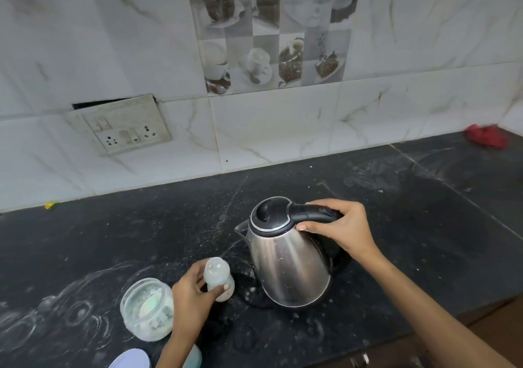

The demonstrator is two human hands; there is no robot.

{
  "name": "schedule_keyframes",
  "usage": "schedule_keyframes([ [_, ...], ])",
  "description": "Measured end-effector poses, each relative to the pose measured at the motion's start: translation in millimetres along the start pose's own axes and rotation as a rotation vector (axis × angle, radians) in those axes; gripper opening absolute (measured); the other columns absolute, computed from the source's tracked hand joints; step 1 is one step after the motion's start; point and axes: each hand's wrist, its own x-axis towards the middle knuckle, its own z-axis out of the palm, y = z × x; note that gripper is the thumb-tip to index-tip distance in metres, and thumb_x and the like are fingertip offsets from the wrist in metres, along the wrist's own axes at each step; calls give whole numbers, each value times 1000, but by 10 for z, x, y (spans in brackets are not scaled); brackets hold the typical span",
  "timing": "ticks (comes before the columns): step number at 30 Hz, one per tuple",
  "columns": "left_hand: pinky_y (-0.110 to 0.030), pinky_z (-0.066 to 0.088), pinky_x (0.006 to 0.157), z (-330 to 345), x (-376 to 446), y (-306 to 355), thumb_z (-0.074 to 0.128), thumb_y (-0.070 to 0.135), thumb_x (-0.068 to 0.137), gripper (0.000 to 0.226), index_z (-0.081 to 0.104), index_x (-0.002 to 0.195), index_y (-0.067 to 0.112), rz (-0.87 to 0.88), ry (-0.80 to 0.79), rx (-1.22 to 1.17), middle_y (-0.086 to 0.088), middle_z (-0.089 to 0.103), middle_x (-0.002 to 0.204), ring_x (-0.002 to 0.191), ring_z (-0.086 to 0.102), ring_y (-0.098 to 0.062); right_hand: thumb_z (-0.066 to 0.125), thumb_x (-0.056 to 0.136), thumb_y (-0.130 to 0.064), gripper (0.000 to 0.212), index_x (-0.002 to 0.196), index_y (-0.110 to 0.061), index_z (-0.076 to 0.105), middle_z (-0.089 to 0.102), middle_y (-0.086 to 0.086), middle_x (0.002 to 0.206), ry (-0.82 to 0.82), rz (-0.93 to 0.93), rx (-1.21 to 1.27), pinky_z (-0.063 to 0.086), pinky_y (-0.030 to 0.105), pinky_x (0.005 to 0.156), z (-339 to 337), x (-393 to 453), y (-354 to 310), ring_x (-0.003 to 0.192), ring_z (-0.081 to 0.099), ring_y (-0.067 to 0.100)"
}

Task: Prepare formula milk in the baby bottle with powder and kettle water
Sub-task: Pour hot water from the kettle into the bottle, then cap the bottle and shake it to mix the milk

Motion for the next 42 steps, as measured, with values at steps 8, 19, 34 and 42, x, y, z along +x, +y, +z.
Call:
schedule_keyframes([
  [8,-7,49,78,-18,-67,99,87,-4,57,56,66,101,24,42,16,23,8,72,96,94,65,4,91,53,-17,43,93,-15,77,78,-1,88,234,11,112,57,23,76,119,-391,342,83,74,14],
  [19,-21,53,85,-144,-346,216,87,-2,59,55,65,109,11,51,76,5,0,71,104,97,67,-12,82,72,-36,49,112,-11,69,61,4,112,301,-131,-257,51,33,94,147,-594,263,106,61,18],
  [34,-33,54,90,-167,-881,25,88,6,61,53,65,108,18,-12,-6,26,3,70,105,99,66,-7,68,87,-7,13,98,-2,72,64,7,103,93,-355,-266,53,40,85,1137,-1485,373,100,61,20],
  [42,-29,46,101,-264,-886,-94,90,18,58,78,56,128,15,51,-74,93,2,63,123,114,58,-8,62,89,-17,17,101,-8,71,62,1,105,103,-199,-302,51,31,91,1392,-1778,511,103,60,15],
])
